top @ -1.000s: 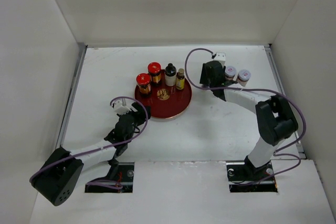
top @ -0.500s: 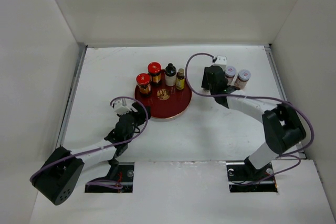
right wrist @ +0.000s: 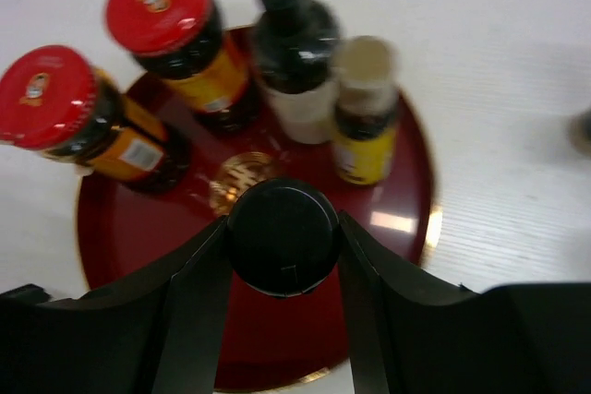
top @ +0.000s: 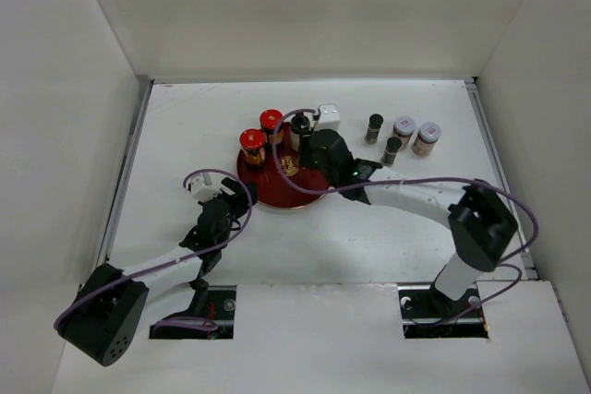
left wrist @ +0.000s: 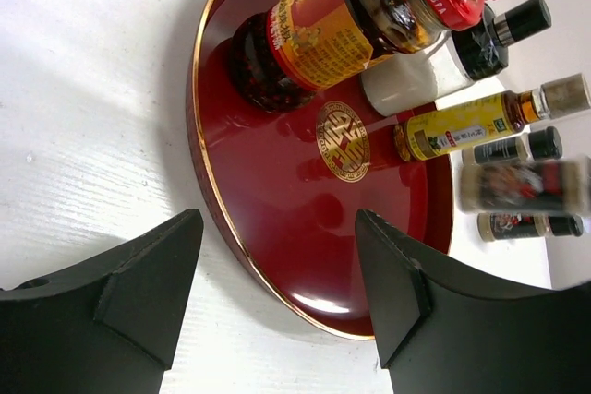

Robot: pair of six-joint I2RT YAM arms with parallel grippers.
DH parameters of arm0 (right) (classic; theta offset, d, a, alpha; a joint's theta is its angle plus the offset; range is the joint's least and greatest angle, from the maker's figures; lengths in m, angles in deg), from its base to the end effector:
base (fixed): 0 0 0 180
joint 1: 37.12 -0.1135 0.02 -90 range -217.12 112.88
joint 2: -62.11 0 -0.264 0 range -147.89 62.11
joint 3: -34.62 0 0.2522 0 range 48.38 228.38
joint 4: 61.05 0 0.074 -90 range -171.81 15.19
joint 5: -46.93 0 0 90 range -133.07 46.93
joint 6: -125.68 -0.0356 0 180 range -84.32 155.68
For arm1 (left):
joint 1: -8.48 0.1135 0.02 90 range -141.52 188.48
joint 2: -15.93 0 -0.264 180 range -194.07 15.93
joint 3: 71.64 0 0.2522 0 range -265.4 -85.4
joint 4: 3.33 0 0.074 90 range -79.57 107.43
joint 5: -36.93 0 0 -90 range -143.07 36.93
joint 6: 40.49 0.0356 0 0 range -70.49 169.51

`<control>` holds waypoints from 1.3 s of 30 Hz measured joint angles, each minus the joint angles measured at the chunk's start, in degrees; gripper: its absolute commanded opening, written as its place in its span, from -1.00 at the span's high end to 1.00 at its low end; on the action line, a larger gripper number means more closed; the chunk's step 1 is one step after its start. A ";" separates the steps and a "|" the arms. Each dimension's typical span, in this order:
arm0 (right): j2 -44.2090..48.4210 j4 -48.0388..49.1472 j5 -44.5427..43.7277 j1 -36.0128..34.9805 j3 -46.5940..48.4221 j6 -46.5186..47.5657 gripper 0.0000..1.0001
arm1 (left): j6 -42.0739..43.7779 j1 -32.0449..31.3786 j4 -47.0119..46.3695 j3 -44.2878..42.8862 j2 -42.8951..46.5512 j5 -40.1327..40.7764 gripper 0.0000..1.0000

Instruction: Organize the condiment bottles

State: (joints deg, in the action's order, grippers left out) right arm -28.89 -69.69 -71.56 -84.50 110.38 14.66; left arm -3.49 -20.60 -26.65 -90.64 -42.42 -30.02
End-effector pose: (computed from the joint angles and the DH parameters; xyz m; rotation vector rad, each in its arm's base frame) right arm 0.2591 0.2565 0.2685 -0.1289 1.9420 0.2993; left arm 0.1633 -0.0749 0.1488 -0.6624 1.7539 -0.6314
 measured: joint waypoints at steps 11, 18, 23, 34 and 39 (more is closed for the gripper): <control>-22.23 -0.70 1.90 -1.95 20.24 2.08 0.15 | -0.42 -0.66 0.00 0.04 0.04 -0.44 -0.33; -25.92 -2.01 2.21 -1.97 23.74 2.19 0.10 | -0.39 -1.09 0.15 0.04 -0.37 -0.48 -0.33; -27.76 -2.51 2.40 -2.29 25.03 1.95 -0.06 | -0.39 -1.09 0.04 0.04 -0.39 -0.50 -0.33; -26.86 -3.08 2.58 -3.28 24.06 0.66 -0.51 | -0.39 -1.09 0.02 0.04 -0.37 -0.61 -0.33; -19.39 -3.45 2.75 -4.50 19.26 0.79 -0.59 | -0.39 -1.11 0.09 0.04 -0.59 -0.63 -0.33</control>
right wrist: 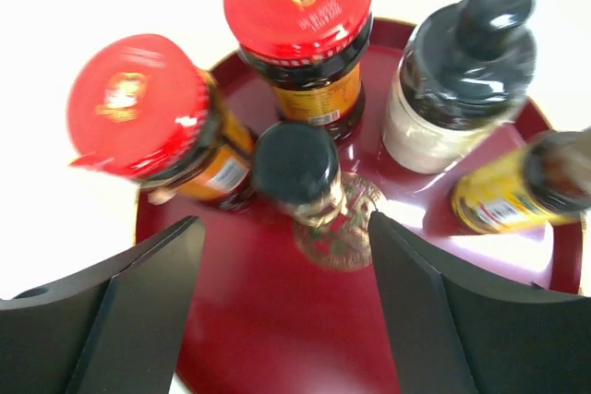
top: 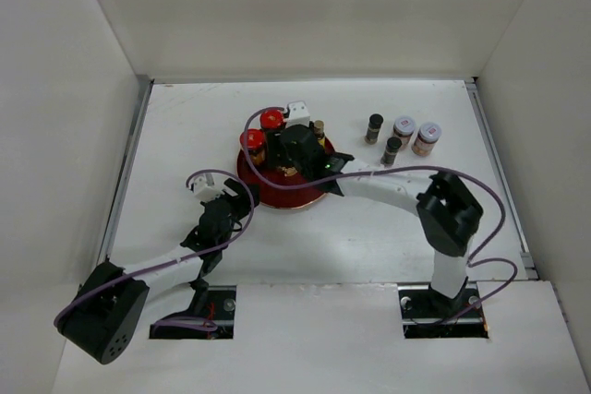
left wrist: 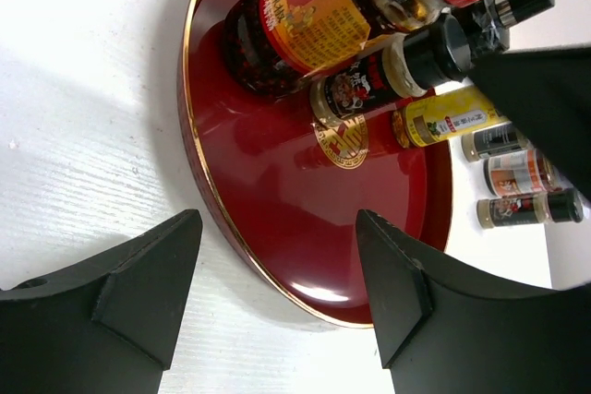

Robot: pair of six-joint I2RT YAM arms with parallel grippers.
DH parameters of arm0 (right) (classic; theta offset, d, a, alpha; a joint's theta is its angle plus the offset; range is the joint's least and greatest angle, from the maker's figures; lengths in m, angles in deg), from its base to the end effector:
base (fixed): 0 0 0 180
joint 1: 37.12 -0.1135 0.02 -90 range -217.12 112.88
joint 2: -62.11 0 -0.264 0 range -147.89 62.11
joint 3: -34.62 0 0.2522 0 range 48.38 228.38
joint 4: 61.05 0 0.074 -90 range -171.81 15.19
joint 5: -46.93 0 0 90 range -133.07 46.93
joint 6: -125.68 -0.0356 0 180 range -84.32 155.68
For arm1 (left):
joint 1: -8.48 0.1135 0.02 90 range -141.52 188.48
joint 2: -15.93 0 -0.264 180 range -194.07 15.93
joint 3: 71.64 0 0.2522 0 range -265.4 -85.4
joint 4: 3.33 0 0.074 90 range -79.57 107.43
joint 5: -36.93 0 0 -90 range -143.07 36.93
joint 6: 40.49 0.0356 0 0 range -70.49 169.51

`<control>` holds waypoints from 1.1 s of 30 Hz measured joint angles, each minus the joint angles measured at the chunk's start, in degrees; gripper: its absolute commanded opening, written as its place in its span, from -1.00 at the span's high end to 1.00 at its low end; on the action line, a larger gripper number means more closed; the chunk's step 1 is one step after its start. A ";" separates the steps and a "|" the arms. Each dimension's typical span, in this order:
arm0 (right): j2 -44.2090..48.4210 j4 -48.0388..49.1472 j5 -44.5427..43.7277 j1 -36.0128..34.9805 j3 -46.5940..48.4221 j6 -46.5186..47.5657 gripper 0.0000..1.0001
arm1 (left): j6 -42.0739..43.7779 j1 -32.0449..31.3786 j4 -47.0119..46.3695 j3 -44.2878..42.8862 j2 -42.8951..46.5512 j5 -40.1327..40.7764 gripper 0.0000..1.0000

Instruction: Organize the condiment bottles

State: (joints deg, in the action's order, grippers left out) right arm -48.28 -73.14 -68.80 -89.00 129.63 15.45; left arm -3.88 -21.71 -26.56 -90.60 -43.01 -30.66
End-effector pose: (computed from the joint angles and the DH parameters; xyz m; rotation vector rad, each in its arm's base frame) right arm 0.2895 0.3439 0.2451 -0.2782 1.9968 0.3449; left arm 0.1619 -0.0785 0.1468 -0.6462 1.7776 -0.6506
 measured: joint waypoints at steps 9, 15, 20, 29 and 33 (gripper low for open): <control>23.26 3.63 0.76 3.41 -16.09 -0.61 -0.05 | 0.07 -0.48 -0.07 0.00 -0.13 0.00 -0.33; 27.06 3.61 0.70 17.75 -22.27 -1.77 0.11 | 0.07 -0.70 -0.09 0.00 -0.28 0.00 -0.33; 22.01 2.91 0.00 25.90 -20.65 -1.33 -0.42 | 0.09 -0.74 -0.07 0.00 -0.63 0.00 -0.33; 11.15 0.52 0.44 31.43 -13.49 0.39 -0.44 | 0.44 -1.22 -0.20 0.00 -1.29 0.02 -0.34; 8.41 0.09 1.31 31.98 -10.86 1.05 -0.42 | 0.46 -1.38 -0.09 0.00 -1.70 0.02 -0.34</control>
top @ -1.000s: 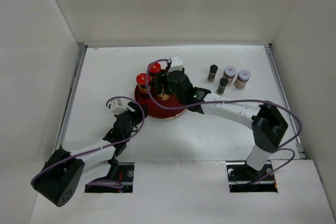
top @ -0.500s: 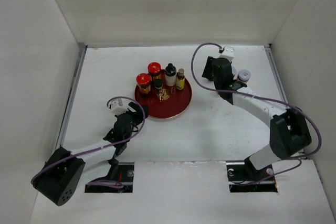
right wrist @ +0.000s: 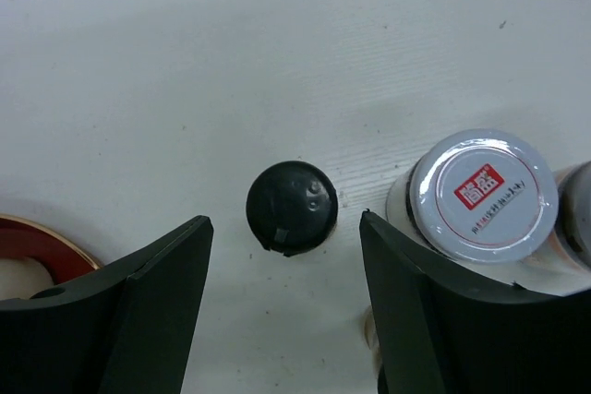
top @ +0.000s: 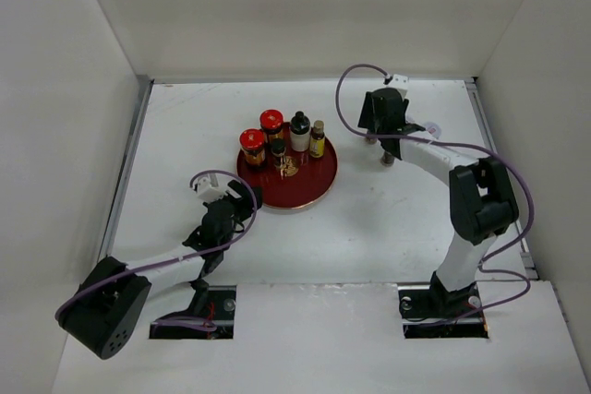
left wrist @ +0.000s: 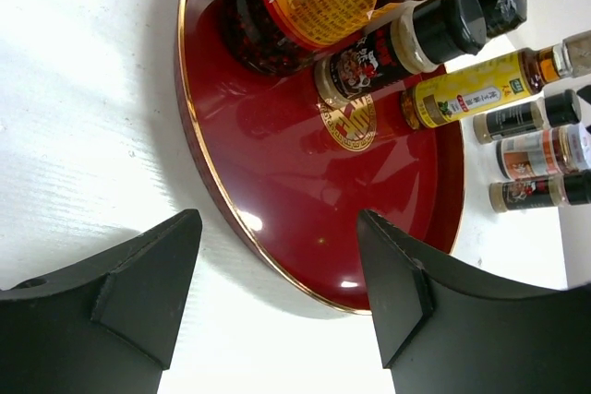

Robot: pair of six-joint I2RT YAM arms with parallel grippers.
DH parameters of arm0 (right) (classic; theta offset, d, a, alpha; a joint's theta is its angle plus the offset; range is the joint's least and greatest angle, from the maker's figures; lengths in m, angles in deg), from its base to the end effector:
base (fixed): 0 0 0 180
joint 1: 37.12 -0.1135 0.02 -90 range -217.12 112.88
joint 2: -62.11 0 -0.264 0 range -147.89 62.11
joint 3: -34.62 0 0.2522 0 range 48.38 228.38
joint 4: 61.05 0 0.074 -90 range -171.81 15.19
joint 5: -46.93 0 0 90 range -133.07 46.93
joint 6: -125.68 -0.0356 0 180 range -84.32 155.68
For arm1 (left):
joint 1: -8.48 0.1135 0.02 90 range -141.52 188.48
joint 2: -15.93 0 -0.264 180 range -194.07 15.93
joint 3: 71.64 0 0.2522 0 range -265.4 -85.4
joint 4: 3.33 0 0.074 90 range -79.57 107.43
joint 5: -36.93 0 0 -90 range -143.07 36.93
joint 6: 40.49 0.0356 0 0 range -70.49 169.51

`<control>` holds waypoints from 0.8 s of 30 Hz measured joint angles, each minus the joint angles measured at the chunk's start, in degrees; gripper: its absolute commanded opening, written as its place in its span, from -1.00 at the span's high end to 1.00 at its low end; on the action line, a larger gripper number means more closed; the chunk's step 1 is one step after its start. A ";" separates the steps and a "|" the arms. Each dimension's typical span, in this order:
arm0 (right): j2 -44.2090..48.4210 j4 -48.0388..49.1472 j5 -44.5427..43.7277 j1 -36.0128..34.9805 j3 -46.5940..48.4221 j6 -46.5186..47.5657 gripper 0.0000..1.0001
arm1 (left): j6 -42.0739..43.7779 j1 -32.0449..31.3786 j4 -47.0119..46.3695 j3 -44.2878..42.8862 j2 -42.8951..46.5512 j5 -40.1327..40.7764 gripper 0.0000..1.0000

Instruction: Organize the condiment bottles

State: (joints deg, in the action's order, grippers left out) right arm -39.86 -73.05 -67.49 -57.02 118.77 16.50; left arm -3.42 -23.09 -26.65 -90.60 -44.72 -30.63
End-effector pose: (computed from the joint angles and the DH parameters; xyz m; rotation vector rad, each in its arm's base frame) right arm 0.3879 0.1248 0.2417 0.2412 2.0264 -0.0205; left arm 0.1608 -0.0829 0.1422 -0.6188 1.8148 -0.6422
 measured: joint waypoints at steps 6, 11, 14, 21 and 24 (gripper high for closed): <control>-3.17 -0.13 1.09 0.09 2.38 0.92 -0.25 | 0.02 -0.02 -0.09 0.00 -0.17 0.00 -0.34; -4.02 -0.17 1.11 0.11 2.71 1.20 -0.09 | 0.02 -0.02 -0.09 0.00 -0.24 0.00 -0.34; -4.02 0.00 1.09 0.11 2.71 1.40 0.07 | 0.02 -0.07 -0.09 0.00 -0.28 0.00 -0.34; -4.02 0.48 0.68 0.11 2.67 1.84 0.18 | 0.02 -0.35 -0.11 0.00 -0.28 0.00 -0.34; -4.02 0.66 0.17 0.11 2.49 1.92 0.18 | 0.02 -0.35 -0.11 0.00 -0.28 0.00 -0.34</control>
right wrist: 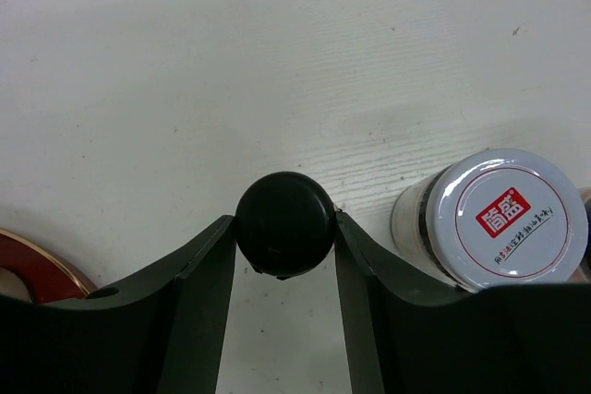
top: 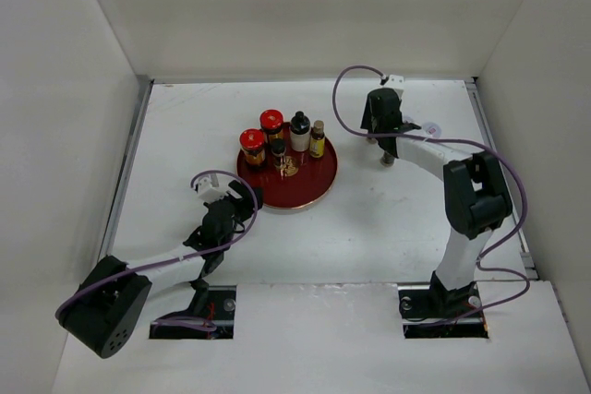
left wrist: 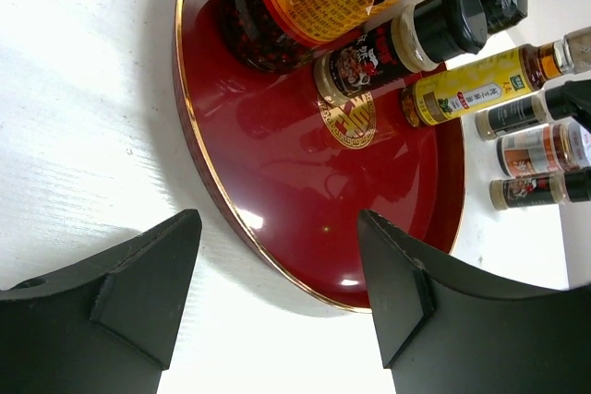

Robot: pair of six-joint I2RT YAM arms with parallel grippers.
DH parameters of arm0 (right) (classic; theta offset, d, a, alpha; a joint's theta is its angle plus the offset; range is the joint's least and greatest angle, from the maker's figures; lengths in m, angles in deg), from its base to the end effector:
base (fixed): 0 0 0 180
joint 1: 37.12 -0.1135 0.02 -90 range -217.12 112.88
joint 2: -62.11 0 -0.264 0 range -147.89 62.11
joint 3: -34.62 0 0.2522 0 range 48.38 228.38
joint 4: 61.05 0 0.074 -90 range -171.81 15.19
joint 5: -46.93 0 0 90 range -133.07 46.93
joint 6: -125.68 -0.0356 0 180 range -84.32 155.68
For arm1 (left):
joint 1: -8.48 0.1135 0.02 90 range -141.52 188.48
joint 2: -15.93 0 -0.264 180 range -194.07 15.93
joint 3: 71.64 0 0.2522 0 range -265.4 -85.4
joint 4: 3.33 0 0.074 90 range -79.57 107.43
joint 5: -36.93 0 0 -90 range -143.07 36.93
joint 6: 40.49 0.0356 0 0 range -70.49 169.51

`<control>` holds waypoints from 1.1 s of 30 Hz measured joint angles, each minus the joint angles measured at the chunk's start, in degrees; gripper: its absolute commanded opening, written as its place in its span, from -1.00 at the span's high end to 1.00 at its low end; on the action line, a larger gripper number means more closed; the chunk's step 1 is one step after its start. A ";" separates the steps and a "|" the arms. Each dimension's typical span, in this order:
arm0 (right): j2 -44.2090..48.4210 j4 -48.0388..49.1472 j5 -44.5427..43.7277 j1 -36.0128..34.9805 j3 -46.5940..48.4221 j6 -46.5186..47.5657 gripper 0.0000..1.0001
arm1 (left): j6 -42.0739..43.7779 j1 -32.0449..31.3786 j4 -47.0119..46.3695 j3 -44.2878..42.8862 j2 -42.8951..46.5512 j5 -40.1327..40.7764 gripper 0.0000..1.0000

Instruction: Organize the condiment bottles

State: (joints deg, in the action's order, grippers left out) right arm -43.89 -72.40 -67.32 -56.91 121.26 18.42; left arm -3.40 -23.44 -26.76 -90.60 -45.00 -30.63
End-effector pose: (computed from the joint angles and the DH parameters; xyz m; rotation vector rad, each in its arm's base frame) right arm 0.4022 0.1292 0.2293 0.2044 2.0453 -0.0467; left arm 0.1605 -0.0840 0.1416 -0.6131 1.8201 -0.6441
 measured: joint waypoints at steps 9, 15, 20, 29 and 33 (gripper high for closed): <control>8.31 1.11 -0.79 -2.62 -7.52 -0.11 0.17 | 0.00 0.00 -0.07 0.00 -0.11 0.00 -0.34; 18.62 2.23 -1.62 -10.45 -14.40 -1.51 0.17 | 0.02 0.00 -0.15 0.00 -0.24 0.00 -0.34; 24.68 1.99 -1.92 -16.59 -18.73 -4.07 0.16 | 0.02 0.02 -0.15 0.00 -0.15 -0.02 -0.34; 19.37 4.00 -0.11 -23.19 -14.97 -6.38 0.17 | 0.00 0.02 -0.33 0.00 0.28 -0.04 -0.34; 11.58 5.38 0.74 -24.35 -9.53 -6.62 0.17 | 0.02 0.02 -0.33 0.00 0.39 -0.07 -0.34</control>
State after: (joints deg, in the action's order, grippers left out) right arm -32.30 -67.02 -66.57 -81.26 111.73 11.80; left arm -3.38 -23.42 -27.09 -90.60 -44.61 -30.70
